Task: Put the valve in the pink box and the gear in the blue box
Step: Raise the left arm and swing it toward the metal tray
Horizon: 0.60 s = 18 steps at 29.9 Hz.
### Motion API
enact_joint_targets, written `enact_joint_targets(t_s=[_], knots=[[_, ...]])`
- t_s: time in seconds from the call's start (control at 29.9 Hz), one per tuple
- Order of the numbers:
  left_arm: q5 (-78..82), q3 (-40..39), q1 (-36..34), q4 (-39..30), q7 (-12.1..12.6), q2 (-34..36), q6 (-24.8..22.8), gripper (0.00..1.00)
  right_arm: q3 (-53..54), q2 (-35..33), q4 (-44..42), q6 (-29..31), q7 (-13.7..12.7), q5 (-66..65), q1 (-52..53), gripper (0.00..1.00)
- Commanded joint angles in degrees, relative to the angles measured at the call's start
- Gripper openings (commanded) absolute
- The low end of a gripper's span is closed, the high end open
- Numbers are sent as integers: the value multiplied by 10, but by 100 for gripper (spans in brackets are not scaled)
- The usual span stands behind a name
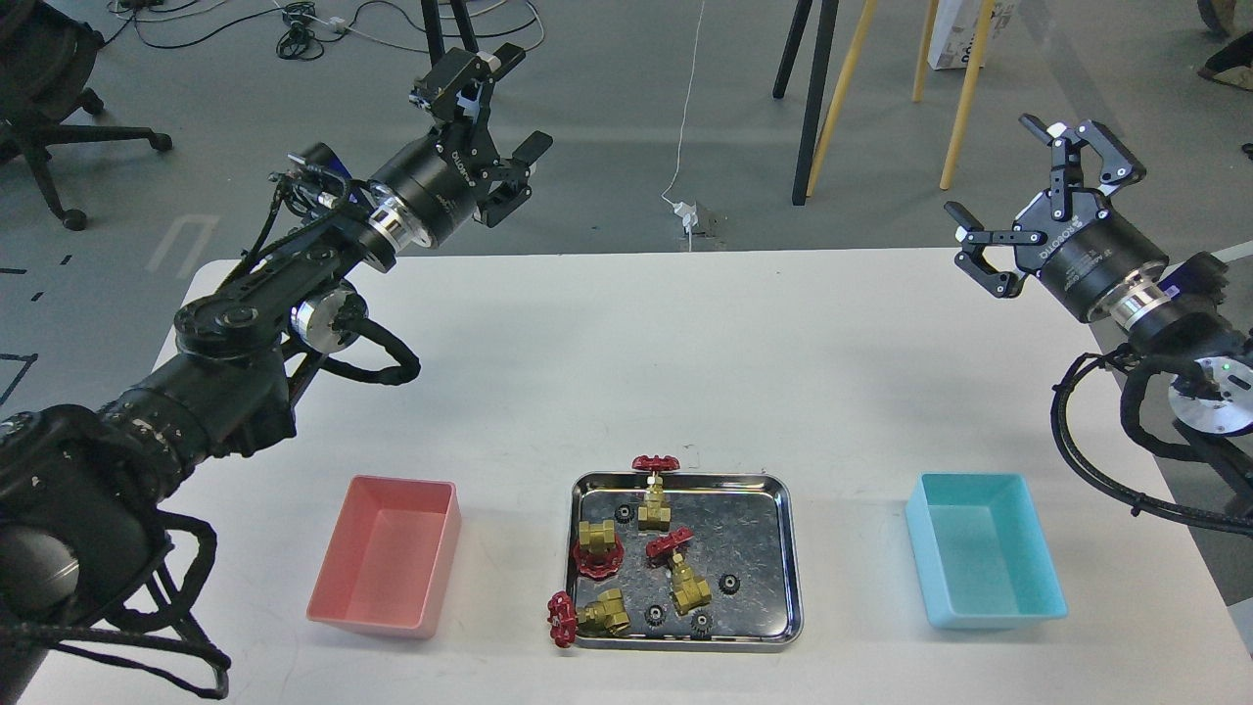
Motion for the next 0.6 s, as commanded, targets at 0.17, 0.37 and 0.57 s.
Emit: enact_joint_targets(t_s=[0.17, 0.37, 0.57], knots=[[-3, -5, -3, 1, 0, 7, 0, 100, 11, 0, 1, 0, 0, 1, 1, 99], [-94, -53, -2, 1, 0, 39, 0, 100, 30, -6, -25, 0, -12, -1, 77, 99], [-91, -61, -4, -96, 0, 52, 0, 100, -12, 4, -80, 0, -44, 0, 171, 99]])
